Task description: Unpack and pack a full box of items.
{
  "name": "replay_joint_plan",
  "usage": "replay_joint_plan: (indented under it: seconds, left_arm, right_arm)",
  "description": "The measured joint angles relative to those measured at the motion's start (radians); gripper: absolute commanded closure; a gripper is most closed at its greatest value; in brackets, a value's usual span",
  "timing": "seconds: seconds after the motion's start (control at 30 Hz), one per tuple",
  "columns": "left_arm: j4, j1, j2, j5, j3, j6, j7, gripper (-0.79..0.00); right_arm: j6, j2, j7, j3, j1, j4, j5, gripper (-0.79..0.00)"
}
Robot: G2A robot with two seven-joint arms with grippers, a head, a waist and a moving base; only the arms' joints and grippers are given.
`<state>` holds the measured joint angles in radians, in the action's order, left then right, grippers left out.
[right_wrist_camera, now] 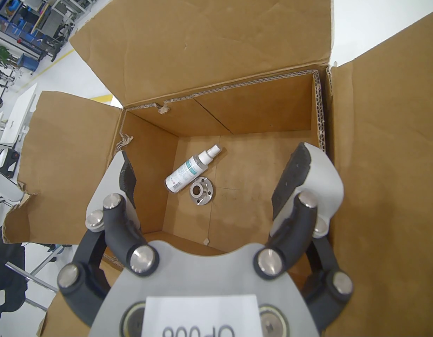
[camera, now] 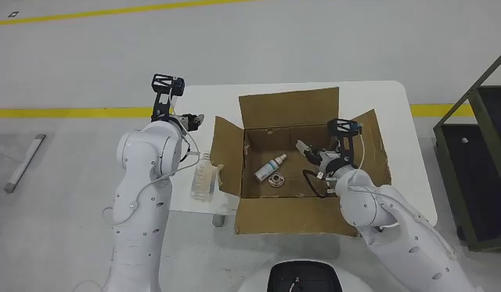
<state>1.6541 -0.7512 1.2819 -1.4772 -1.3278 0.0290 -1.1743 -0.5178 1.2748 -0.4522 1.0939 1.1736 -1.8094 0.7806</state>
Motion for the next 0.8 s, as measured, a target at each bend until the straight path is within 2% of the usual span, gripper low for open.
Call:
replay_joint_plan:
  seconds: [0.2, 0.4, 0.53, 0.63, 0.73, 0.8]
  left_arm:
    - [0.0, 0.0, 0.0, 0.0, 0.0, 0.0, 0.0, -0.785]
    - [0.0, 0.0, 0.0, 0.0, 0.0, 0.0, 0.0, -0.785]
    - [0.0, 0.0, 0.0, 0.0, 0.0, 0.0, 0.0, -0.785]
    - [0.0, 0.0, 0.0, 0.0, 0.0, 0.0, 0.0, -0.785]
    - [0.0, 0.0, 0.0, 0.0, 0.0, 0.0, 0.0, -0.785]
    - [-0.002, -0.005, 0.0, -0.005, -0.004, -0.007, 0.007, -0.785]
  right_arm:
    - [0.019, 0.009, -0.012, -0.043, -0.04, 0.013, 0.034, -0.785]
    - [-0.16, 0.044, -0.165, -0.118, -0.18, 0.08, -0.011, -0.785]
    - [-0.273, 0.074, -0.29, -0.179, -0.299, 0.2, -0.072, -0.785]
    - [-0.287, 0.097, -0.339, -0.228, -0.381, 0.317, -0.102, -0.785]
    - [-0.259, 0.116, -0.357, -0.272, -0.434, 0.424, -0.121, -0.785]
    - [-0.256, 0.117, -0.358, -0.275, -0.437, 0.435, -0.121, -0.785]
